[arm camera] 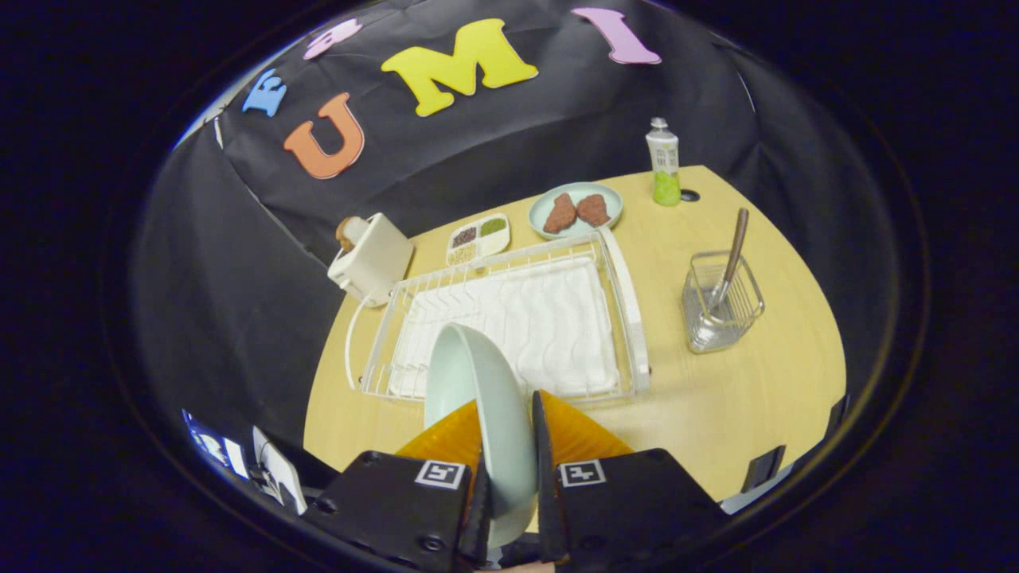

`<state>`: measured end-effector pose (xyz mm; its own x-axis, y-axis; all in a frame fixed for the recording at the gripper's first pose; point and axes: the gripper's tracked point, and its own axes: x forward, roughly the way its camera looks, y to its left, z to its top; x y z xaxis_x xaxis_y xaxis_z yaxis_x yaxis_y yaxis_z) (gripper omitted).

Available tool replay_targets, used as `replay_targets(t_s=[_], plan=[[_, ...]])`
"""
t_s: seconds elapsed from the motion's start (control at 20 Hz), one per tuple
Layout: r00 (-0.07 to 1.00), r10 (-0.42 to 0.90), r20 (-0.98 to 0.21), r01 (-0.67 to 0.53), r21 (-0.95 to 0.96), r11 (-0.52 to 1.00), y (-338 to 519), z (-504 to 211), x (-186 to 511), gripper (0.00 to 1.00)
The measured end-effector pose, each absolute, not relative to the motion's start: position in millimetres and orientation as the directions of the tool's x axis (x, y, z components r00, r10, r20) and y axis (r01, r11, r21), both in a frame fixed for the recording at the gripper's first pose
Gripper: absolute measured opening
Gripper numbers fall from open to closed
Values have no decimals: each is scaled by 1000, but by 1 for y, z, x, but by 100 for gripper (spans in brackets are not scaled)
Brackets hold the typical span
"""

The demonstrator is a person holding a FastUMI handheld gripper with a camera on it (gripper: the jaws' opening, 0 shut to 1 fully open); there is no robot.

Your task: Take the plate from the dish rack, then take the spoon from the basket and place it into the plate.

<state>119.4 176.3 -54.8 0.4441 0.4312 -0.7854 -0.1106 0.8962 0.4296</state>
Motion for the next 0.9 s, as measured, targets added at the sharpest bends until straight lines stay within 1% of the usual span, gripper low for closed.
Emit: replay_targets(t_s=[0.2,0.45,0.75,0.9], plan=[[410,479,-776,-42,509,860,161,-104,81,30],[383,537,-752,21,588,809,155,-148,67,29],[379,574,-726,35,631,775,156,-167,67,29],[370,593,-715,57,655,753,156,-177,70,31]])
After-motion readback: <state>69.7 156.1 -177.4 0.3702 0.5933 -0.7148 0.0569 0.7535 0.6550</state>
